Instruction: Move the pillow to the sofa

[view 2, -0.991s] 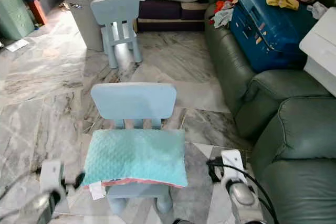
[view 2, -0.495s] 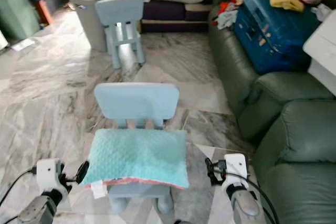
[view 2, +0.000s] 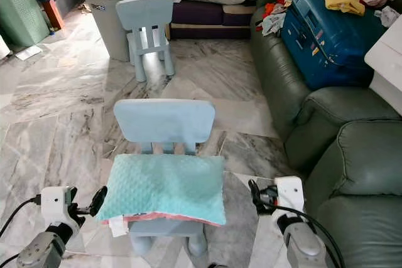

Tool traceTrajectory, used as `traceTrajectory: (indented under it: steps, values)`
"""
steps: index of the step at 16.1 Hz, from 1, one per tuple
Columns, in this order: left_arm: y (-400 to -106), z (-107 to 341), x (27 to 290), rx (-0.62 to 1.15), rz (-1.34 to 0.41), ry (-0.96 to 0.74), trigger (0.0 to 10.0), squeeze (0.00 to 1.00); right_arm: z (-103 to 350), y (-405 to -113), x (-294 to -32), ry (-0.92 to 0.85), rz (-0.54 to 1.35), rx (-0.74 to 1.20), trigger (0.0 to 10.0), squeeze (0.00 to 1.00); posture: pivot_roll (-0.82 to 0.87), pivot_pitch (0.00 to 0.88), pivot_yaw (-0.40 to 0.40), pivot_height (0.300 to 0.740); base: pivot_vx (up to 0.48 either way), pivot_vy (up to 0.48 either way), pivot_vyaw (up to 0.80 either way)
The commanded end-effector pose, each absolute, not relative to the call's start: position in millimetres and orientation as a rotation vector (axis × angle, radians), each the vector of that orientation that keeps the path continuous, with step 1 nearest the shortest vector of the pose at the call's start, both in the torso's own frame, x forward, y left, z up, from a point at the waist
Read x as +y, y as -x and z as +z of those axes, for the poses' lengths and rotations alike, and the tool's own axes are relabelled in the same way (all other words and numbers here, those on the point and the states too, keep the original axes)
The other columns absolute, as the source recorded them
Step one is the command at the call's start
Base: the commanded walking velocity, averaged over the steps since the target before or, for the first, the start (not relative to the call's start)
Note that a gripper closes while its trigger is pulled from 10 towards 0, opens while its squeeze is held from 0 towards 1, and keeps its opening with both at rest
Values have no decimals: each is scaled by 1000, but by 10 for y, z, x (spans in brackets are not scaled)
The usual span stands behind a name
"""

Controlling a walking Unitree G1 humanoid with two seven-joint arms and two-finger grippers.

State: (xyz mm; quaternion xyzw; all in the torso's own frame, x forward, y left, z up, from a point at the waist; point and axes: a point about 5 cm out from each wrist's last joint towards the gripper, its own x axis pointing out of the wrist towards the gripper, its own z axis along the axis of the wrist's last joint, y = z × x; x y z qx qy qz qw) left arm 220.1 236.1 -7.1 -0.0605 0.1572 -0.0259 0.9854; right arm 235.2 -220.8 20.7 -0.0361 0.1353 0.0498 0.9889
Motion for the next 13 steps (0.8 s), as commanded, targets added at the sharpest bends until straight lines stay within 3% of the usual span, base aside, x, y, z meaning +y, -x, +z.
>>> traceTrajectory:
  steps: [1,13]
  values:
    - [-2229,-66,2379,323,-51,111,10000,0,252,-2376,-2189,71,111,264,10000,0,-138,7,-29,740,0,0,0]
    - [-2244,-129,2436,356,-21,107,10000,0,265,-2321,-2150,73,136,305,10000,0,-142,0,-42,740,0,0,0]
